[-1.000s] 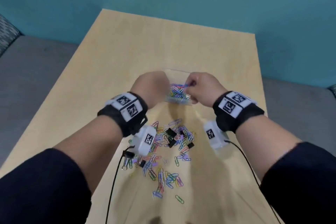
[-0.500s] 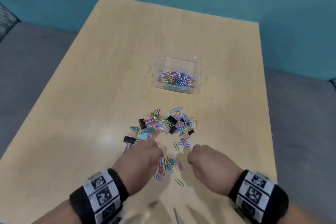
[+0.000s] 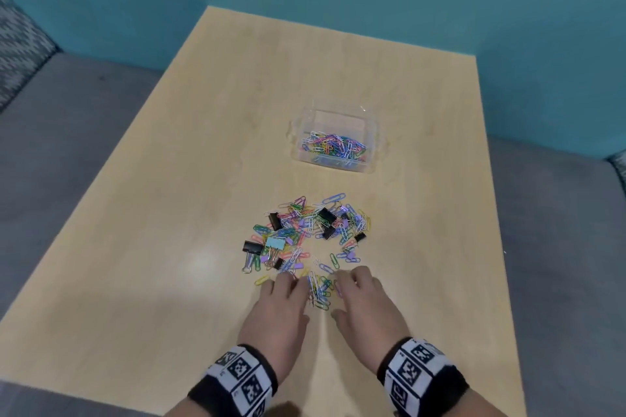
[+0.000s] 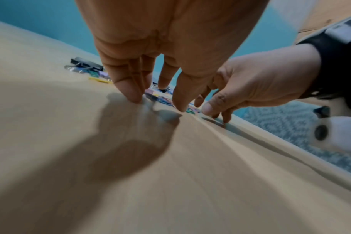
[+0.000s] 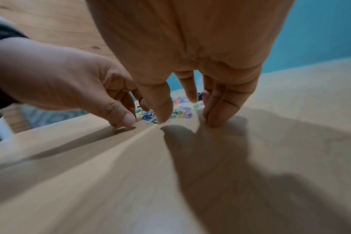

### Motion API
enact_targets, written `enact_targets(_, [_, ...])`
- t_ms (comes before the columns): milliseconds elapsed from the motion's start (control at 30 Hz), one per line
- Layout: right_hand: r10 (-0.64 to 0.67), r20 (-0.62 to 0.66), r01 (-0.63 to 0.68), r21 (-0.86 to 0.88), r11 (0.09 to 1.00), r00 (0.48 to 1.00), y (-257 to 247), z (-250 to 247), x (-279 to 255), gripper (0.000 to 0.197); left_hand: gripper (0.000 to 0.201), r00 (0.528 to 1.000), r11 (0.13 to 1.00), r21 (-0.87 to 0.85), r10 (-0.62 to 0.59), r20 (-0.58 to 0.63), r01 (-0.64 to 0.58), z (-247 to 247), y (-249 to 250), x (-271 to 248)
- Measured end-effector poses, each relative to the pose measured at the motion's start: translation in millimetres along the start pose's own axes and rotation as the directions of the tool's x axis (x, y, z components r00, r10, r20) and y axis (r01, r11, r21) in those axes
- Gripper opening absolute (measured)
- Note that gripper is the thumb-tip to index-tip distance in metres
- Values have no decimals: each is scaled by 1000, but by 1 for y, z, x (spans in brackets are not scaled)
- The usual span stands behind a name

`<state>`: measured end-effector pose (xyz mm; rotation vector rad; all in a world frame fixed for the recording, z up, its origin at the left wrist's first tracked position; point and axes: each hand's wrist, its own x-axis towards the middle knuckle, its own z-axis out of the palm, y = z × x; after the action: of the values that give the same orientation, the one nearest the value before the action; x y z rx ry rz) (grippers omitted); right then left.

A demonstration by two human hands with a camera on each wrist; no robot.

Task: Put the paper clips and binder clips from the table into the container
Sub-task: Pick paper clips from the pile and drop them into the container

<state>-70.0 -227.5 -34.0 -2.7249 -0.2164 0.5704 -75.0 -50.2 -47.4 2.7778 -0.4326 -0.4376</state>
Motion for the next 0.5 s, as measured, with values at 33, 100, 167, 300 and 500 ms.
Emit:
enact_targets(33, [39, 9, -40, 44, 998, 999, -1, 2, 1, 57, 67, 1000, 1000, -8, -20, 2, 20, 0, 0, 3])
enact_targets(100, [53, 0, -52, 79, 996, 999, -6, 5, 8, 74, 66, 999, 998, -28, -50, 9, 50, 1, 2, 10])
enact_targets(167, [39, -16, -38, 62, 997, 999, -12, 6, 19, 74, 64, 998, 997, -38, -61, 1, 61, 2, 4, 19])
enact_targets(300, [-6, -40, 8, 40, 999, 999, -16, 6, 31, 49, 46, 996, 994, -62, -87, -22, 85, 3, 5, 33])
enact_targets(500, [-50, -93, 50, 2, 999, 994, -11, 19, 29, 28, 22, 997, 997, -27, -70, -19, 69, -1, 1, 37])
